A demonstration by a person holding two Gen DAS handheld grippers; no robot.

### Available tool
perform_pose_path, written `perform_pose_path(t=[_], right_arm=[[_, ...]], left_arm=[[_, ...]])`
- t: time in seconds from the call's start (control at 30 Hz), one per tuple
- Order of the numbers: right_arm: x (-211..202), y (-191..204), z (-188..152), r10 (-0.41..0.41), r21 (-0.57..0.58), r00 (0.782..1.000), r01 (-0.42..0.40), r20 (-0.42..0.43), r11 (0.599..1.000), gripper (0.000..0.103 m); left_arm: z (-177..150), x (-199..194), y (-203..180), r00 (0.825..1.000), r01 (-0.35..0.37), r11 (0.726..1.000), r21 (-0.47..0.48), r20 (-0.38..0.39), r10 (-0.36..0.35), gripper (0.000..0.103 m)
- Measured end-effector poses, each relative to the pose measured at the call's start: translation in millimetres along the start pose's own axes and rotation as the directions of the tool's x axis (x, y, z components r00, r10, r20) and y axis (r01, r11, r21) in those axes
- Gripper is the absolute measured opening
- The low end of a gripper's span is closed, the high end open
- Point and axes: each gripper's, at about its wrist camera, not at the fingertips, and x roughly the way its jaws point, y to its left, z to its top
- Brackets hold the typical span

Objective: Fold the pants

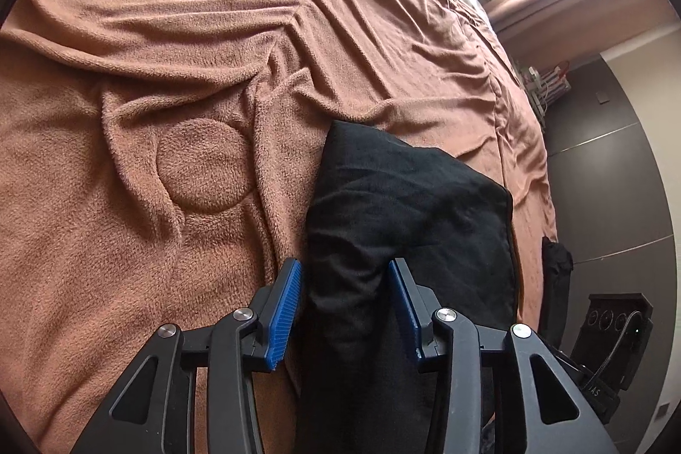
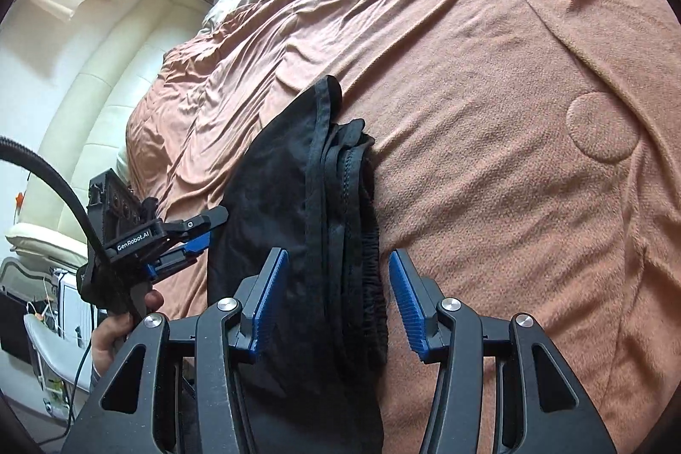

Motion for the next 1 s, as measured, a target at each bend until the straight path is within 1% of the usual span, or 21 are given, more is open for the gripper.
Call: perform_pose_path(t=[0.2, 0.33, 0.47, 0.57, 0.63, 0.67, 0.7, 0.73, 0.77, 0.8, 0.83, 0.9, 0.93, 1.0], right_arm=[[29, -6, 22, 0.021, 0.006, 0.999, -0.021, -0.038, 1.0, 0.048], [46, -12, 34, 0.039, 0.008, 0.997, -0.039, -0.073, 0.999, 0.048], [63, -20, 43, 0.079, 0.028, 0.99, -0.076, -0.116, 0.997, 0.048], [73, -27, 51, 0.133, 0.047, 0.982, -0.128, -0.136, 0.991, 0.048], [79, -29, 56, 0.148, 0.045, 0.978, -0.143, -0.146, 0.989, 0.048], [80, -30, 59, 0.147, 0.039, 0.978, -0.143, -0.147, 0.989, 0.048], [80, -28, 62, 0.141, 0.025, 0.98, -0.139, -0.142, 0.99, 0.047], [79, -26, 63, 0.127, 0.001, 0.983, -0.128, -0.133, 0.992, 0.041], [76, -23, 64, 0.111, -0.027, 0.986, -0.115, -0.121, 0.993, 0.037], [72, -18, 64, 0.104, -0.052, 0.989, -0.11, -0.107, 0.993, 0.032], [67, -15, 63, 0.108, -0.072, 0.99, -0.115, -0.093, 0.991, 0.028], [59, -13, 61, 0.112, -0.095, 0.991, -0.12, -0.078, 0.988, 0.028], [58, -13, 60, 0.097, -0.102, 0.992, -0.105, -0.083, 0.989, 0.028], [61, -15, 56, 0.073, -0.083, 0.992, -0.082, -0.1, 0.993, 0.03]], left_arm=[[7, 20, 5, 0.999, 0.005, 1.0, -0.029, -0.032, -0.006, 0.044], [12, 22, 6, 1.0, 0.01, 1.0, -0.026, -0.027, -0.011, 0.044], [21, 23, 5, 1.0, 0.02, 1.0, -0.022, -0.014, -0.02, 0.045], [28, 26, 6, 0.999, 0.032, 0.999, -0.024, -0.006, -0.032, 0.044], [30, 24, 4, 0.999, 0.04, 0.999, -0.015, 0.009, -0.04, 0.04], [31, 23, 2, 0.999, 0.042, 0.999, -0.007, 0.015, -0.042, 0.032], [32, 21, 0, 0.999, 0.048, 0.999, 0.003, 0.02, -0.048, 0.026], [33, 17, -3, 0.998, 0.058, 0.998, 0.015, 0.03, -0.058, 0.026], [33, 13, -5, 0.997, 0.069, 0.997, 0.028, 0.042, -0.07, 0.026], [32, 10, -8, 0.995, 0.079, 0.996, 0.04, 0.052, -0.081, 0.026], [32, 7, -9, 0.995, 0.084, 0.995, 0.05, 0.057, -0.087, 0.026], [31, 5, -9, 0.996, 0.063, 0.996, 0.059, 0.055, -0.066, 0.029], [30, 6, -9, 0.997, 0.055, 0.997, 0.056, 0.046, -0.058, 0.032], [27, 8, -3, 0.998, 0.049, 0.998, 0.041, 0.026, -0.05, 0.044]])
